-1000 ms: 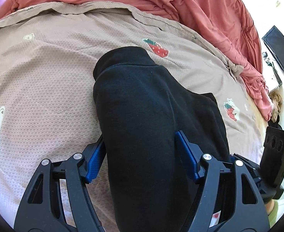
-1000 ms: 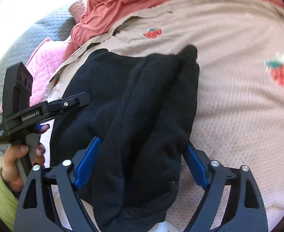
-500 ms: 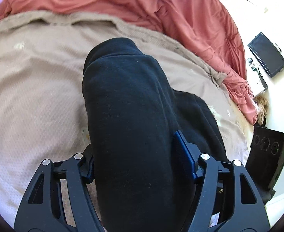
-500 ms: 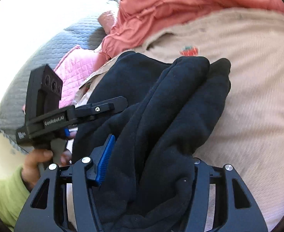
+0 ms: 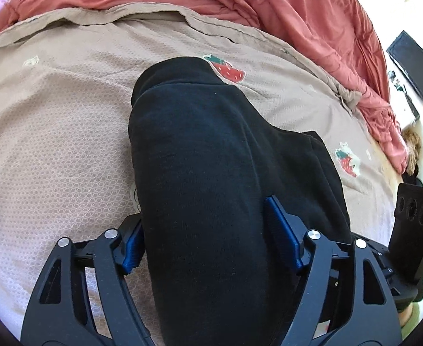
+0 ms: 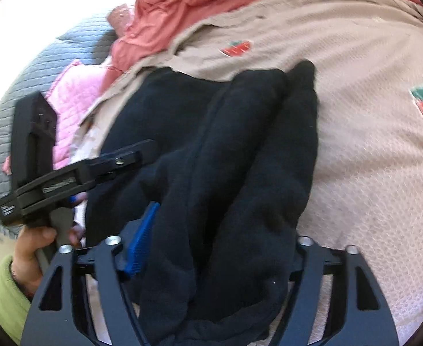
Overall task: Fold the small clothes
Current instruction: 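Open both grippers and lift them off the folded sweatshirt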
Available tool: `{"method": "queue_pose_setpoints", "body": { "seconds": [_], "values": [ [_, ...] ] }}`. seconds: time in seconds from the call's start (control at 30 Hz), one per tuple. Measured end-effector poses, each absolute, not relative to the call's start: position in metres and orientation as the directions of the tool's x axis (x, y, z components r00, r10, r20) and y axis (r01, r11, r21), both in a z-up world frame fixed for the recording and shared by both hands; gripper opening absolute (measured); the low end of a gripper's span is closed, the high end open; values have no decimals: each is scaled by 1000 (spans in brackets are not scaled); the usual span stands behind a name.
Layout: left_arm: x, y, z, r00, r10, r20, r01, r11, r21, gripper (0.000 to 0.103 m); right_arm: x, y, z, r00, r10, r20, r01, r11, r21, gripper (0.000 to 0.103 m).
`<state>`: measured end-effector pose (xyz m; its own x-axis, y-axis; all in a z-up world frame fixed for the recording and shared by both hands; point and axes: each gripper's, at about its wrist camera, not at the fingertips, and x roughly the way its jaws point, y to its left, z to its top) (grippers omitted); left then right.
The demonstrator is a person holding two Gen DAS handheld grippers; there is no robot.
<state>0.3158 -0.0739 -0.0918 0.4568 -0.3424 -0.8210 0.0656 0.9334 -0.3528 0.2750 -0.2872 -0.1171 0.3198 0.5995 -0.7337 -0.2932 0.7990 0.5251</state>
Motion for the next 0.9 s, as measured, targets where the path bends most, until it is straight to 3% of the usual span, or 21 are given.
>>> {"method": "queue_pose_setpoints", "body": {
  "seconds": [0.3,0.9],
  "values": [
    [316,-73,-95,444,-341,-829,45,932,-359,73,274,-292,-121,305,571,-763,-243,821,517,89],
    [310,-67,-86,443,-334,-832,32,933,-358,80,275,-290,-110,330,509,-795,-269,858,438,96]
  ]
}}
